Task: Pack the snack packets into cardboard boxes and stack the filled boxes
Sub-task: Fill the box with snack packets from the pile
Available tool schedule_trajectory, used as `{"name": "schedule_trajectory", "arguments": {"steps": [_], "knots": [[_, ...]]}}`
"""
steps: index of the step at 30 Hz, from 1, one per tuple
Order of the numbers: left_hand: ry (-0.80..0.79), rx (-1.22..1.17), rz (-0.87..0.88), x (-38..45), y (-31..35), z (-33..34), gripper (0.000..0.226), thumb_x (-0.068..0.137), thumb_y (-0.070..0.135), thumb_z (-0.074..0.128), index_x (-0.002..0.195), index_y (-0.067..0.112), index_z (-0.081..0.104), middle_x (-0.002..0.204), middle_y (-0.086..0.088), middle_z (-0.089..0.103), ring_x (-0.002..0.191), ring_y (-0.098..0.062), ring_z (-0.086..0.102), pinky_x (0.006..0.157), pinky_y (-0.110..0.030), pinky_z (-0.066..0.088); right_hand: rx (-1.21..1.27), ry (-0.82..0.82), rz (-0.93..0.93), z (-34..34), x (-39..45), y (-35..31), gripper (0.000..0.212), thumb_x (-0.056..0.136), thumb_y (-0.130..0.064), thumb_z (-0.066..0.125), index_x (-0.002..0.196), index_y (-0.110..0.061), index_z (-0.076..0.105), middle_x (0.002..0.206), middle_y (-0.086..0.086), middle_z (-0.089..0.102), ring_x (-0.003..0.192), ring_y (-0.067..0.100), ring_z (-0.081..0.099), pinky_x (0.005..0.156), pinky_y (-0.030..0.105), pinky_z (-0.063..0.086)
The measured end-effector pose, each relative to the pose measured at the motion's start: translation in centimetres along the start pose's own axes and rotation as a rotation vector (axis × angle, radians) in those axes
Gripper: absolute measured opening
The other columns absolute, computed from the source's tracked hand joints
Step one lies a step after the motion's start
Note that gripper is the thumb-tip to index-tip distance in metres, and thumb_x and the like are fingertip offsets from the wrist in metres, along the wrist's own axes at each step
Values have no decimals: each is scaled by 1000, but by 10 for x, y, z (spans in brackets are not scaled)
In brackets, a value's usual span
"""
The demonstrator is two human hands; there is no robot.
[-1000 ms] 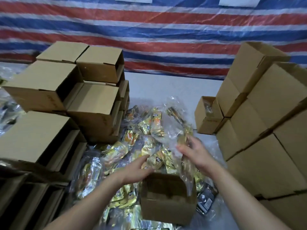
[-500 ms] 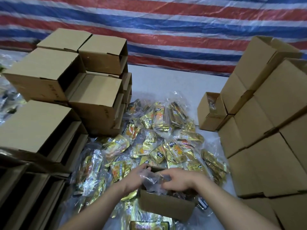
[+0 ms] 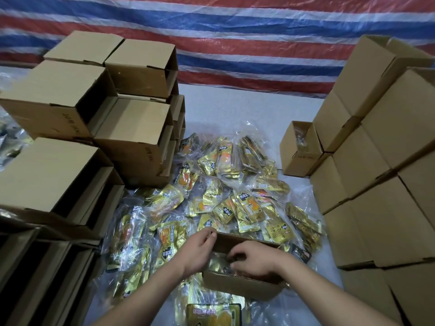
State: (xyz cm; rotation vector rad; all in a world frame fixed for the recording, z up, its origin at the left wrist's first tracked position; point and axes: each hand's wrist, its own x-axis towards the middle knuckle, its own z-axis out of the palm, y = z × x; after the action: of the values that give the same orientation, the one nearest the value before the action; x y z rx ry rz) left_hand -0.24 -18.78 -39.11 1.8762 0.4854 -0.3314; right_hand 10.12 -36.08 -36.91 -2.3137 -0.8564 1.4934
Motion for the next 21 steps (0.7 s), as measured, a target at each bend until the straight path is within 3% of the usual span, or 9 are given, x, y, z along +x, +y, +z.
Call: {"name": "schedule_trajectory", "arguments": {"steps": [2,5,9,11,13,16,19,21], "knots": [[23,37,14,0,1,2,21,106,40,37,105,35,58,97,2,67,86,-15,64,71,-22,51,-119,-81,51,2,5,2,28,98,-37,54,116,-21,69,109,2,71,90,18,64,81,30,47],[45,84,34,-3,-1,3,22,106,40,37,103,34,58,95,4,66,88,-13,62,80,-30,50,-191,-240,161,22,22,2,40,100,-31,47,132,-12,60,131,10,62,115,27,59,94,35,43],[52,113,68,-7,1,3,24,107,37,36,101,30,58,92,4,64,85,-9,59,82,-31,48,-149,-201,197,28,31,-4,46,104,-38,40,135,-8,57,136,15,58,120,30,57,95,33,43],[48,92,61,-6,2,3,21,107,35,38,102,31,58,92,2,65,80,-10,60,75,-27,49,-112,-175,170,23,25,-7,50,104,-42,38,139,-10,54,138,13,56,122,29,55,99,34,43],[21,61,35,-6,2,1,15,105,36,42,112,33,56,96,4,67,79,-10,62,64,-18,50,-67,-107,126,15,11,-8,46,104,-41,38,135,-13,56,123,9,63,108,24,60,84,30,47],[-35,70,29,-6,5,-4,29,103,40,47,132,41,44,108,16,62,85,0,59,62,-5,46,70,61,20,-2,-16,-3,35,102,-40,42,103,-17,67,86,0,66,74,16,62,62,29,47],[-13,92,55,2,18,-8,23,102,44,48,123,37,52,109,16,61,98,-3,61,72,-10,47,291,293,-56,-19,-38,6,25,102,-35,48,88,-29,68,89,0,72,74,11,69,61,22,52],[46,159,100,12,31,-8,19,102,45,48,116,35,57,108,14,62,101,-2,58,78,-17,45,338,493,-67,-30,-42,16,22,102,-32,50,88,-32,67,89,-3,72,77,10,68,60,18,51]]}}
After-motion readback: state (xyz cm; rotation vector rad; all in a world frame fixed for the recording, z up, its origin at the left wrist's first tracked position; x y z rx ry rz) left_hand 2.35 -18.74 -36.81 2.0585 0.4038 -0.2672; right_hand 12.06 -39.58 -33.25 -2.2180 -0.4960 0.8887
